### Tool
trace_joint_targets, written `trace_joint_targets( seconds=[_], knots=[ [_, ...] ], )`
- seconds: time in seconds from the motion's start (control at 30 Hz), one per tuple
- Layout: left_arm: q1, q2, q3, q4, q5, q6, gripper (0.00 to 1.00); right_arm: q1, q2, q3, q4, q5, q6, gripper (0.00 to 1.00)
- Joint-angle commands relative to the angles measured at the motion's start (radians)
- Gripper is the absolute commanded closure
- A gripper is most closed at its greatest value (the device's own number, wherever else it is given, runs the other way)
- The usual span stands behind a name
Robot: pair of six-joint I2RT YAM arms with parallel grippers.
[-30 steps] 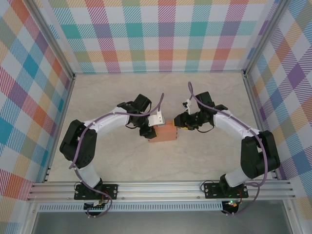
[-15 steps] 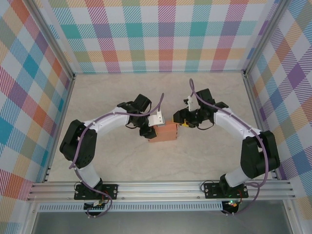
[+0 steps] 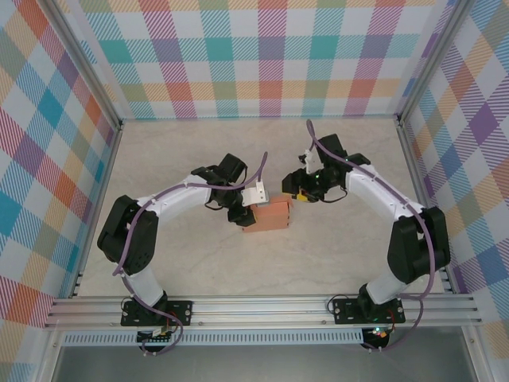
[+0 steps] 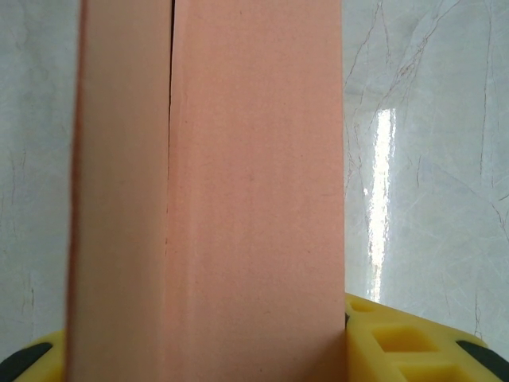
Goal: Fold the paper box
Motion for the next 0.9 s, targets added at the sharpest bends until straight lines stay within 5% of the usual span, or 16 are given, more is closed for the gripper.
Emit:
trace_joint_targets(
  seconds=[0.0,0.87],
  knots=[
    [-0.007,0.033,-0.022,-0.016,-0.003,0.001,0.54,0.008,0.041,0.036,-0.08,0.001,0.118,0.46],
    [-0.007,0.059,-0.007,-0.027,-0.012,-0.008,0.54,0.055,0.119,0.125,-0.182,0.02,0.121,0.58]
  ],
)
